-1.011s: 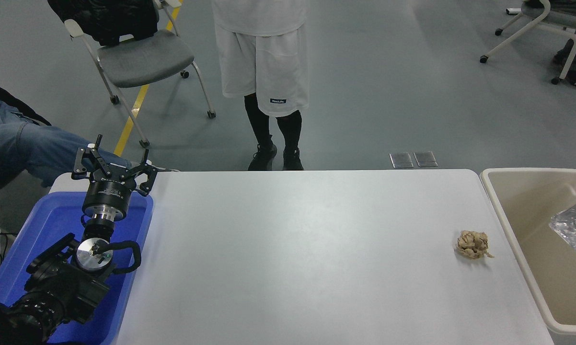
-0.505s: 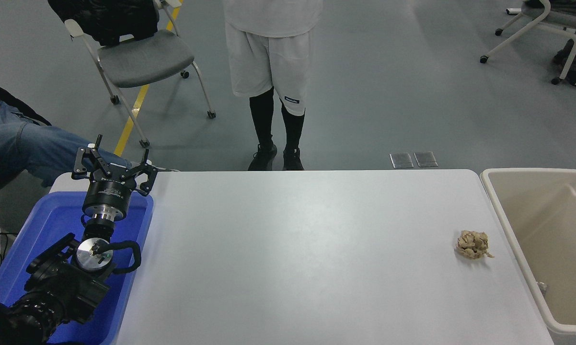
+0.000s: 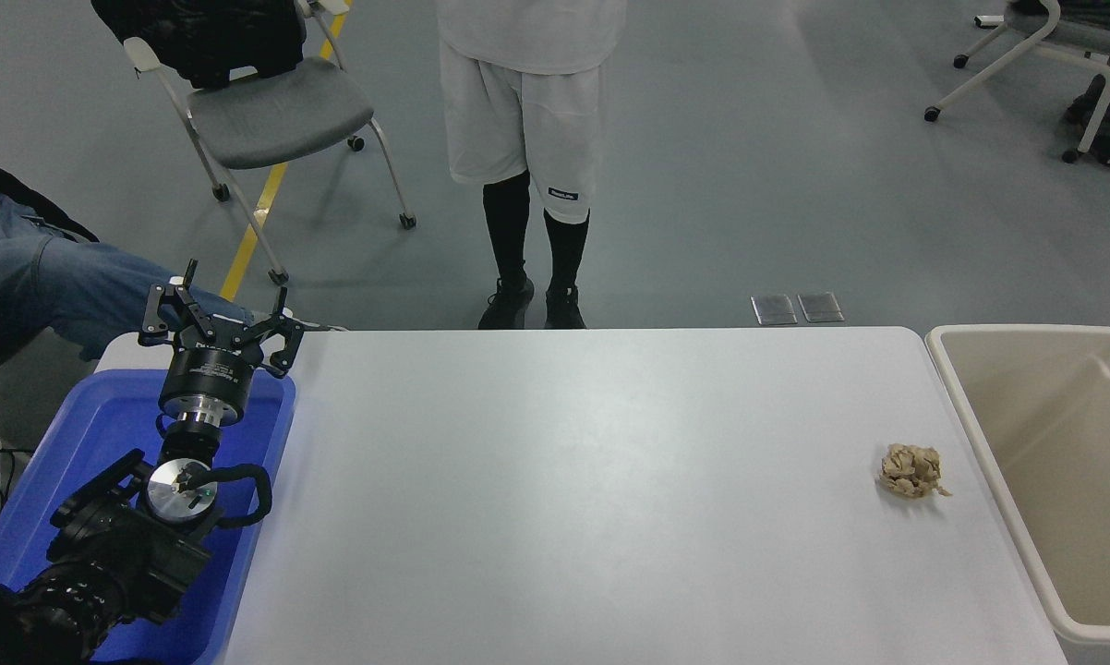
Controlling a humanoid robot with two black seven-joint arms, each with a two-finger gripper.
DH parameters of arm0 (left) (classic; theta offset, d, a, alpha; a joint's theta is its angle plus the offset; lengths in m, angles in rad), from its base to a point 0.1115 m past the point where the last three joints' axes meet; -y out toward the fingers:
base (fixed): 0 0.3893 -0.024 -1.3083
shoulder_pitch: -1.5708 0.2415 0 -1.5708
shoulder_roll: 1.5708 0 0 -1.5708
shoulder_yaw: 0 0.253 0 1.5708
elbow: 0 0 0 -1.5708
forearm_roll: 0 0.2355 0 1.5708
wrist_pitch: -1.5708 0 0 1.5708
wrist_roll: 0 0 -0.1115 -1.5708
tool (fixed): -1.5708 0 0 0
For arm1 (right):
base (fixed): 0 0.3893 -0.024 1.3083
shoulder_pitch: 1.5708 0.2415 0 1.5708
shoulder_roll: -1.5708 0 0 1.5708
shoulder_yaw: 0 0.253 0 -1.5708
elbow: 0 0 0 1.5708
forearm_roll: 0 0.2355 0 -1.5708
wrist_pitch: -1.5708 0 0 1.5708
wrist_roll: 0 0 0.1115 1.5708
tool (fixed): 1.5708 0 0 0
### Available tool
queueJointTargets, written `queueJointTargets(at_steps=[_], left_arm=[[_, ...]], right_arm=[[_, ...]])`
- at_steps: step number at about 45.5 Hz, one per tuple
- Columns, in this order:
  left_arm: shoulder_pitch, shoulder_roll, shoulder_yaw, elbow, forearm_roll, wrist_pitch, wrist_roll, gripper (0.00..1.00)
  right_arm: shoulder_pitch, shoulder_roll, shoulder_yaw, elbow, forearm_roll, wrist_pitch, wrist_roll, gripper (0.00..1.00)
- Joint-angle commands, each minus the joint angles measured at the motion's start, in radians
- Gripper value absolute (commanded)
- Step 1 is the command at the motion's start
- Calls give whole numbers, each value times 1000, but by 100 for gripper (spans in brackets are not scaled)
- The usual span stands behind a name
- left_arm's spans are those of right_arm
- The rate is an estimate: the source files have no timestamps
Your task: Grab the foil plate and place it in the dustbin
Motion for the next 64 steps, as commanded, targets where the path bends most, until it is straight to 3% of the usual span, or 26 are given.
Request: queueJointTargets(at_steps=[1,11,20,36,45,64], left_arm=[[0,0,0,0,0,-1,0,99],[0,0,0,0,0,-1,0,99],[0,0,0,0,1,-1,0,99],[0,0,0,0,1,-1,2,99],[0,0,0,0,1,-1,2,99],[0,0,0,0,1,1,2,99]], right_arm=[[110,-129,-8,223,-98,101,-20,99],[283,-178,-194,389,-127,233,-138,99],[531,-199,-386,536,-124,403,-145,100],[766,-115,-477,538,-127,962,-146,100],[944,54,-662,616,-116,962,-145,100],[1075,77,-551,746,-49,962,-137,100]])
